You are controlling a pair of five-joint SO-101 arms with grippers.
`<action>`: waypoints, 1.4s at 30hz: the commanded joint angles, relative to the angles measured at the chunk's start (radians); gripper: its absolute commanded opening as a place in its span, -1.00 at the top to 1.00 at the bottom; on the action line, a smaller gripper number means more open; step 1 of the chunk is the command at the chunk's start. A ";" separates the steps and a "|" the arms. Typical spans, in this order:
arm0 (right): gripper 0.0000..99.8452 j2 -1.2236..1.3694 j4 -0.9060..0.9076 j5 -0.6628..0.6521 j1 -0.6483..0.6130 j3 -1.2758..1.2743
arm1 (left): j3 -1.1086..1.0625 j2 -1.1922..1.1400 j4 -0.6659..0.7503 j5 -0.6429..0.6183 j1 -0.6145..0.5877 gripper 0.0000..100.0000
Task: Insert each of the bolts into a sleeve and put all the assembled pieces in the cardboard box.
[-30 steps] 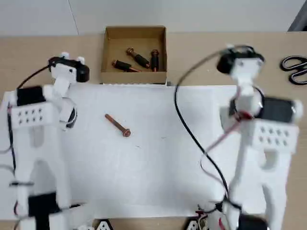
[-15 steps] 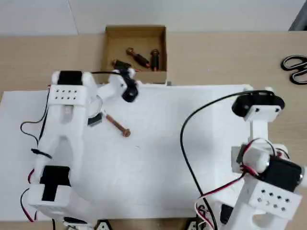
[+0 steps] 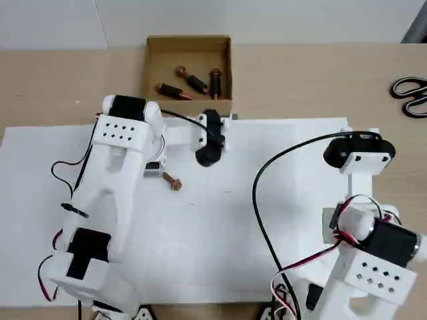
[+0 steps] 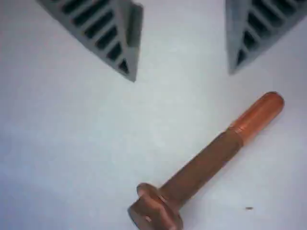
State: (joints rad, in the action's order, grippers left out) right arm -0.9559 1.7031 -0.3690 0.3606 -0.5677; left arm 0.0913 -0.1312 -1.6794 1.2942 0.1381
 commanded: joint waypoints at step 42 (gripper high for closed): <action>0.99 -0.005 -0.024 -0.006 0.010 0.005 | 0.291 -0.508 -0.072 0.181 0.005 0.97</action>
State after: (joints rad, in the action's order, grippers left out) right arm -0.9559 1.7031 -0.3690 0.3606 -0.5677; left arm 0.3644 -0.6575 -1.7285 1.3387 0.1396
